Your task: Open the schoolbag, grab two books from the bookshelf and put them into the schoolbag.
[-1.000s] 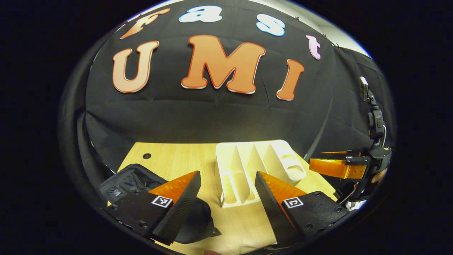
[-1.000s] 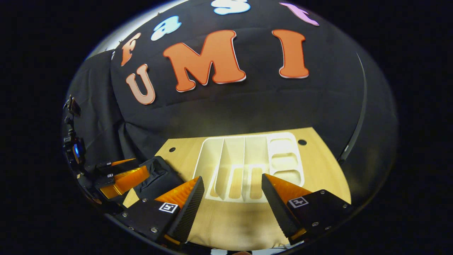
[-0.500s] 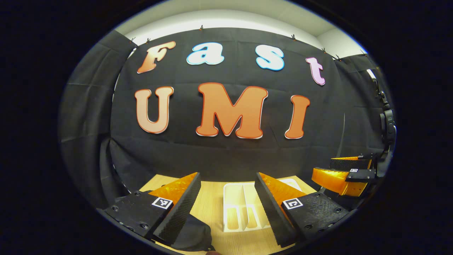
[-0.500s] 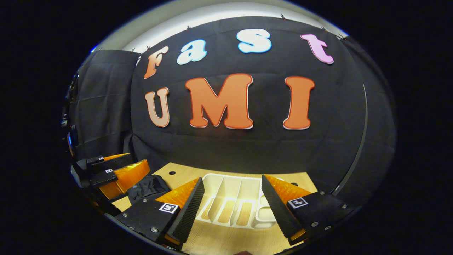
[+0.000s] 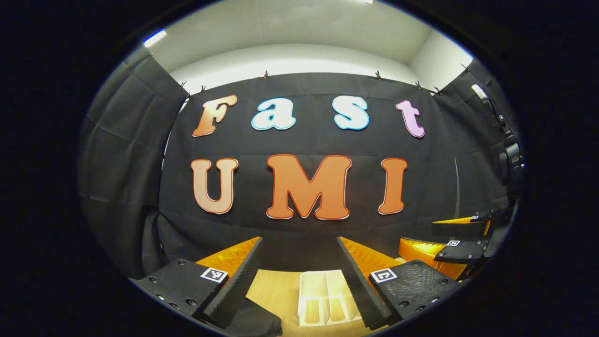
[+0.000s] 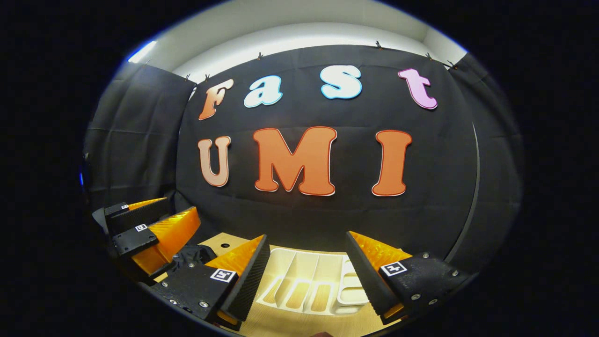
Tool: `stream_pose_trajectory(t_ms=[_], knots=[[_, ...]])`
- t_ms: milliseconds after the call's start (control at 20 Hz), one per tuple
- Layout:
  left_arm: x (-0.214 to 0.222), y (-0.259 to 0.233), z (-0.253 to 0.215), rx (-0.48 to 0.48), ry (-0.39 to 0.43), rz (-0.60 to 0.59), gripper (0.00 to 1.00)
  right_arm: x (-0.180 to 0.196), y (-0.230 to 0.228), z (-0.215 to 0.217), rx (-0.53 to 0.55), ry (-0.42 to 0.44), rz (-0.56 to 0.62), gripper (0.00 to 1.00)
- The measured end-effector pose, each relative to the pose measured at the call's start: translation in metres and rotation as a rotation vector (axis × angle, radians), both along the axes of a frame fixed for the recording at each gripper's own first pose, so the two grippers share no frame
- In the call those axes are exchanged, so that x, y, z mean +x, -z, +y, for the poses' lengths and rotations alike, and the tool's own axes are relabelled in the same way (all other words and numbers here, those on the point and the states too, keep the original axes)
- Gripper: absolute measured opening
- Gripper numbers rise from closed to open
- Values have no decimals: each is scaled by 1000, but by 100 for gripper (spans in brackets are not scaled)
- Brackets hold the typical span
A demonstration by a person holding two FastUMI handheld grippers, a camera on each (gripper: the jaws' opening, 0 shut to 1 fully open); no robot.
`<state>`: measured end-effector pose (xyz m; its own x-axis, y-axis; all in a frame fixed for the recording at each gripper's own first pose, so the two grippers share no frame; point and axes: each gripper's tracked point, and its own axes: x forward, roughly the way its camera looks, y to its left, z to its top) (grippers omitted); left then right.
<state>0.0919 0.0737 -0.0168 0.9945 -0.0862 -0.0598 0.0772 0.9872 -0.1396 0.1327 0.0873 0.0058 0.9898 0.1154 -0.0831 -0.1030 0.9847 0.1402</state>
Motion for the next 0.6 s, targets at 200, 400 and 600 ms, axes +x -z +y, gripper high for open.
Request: stream_pose_trajectory(t_ms=[200, 400, 600], knots=[[-14, 14, 1, 26, -9, 11, 94, -5, 12, -2, -13, 36, 3, 96], [-18, 25, -2, 96, 7, -14, 94, -7, 24, 0, -7, 47, 19, 96], [-21, 31, -9, 90, 34, -20, 95, -10, 31, 0, -5, 62, 18, 96]])
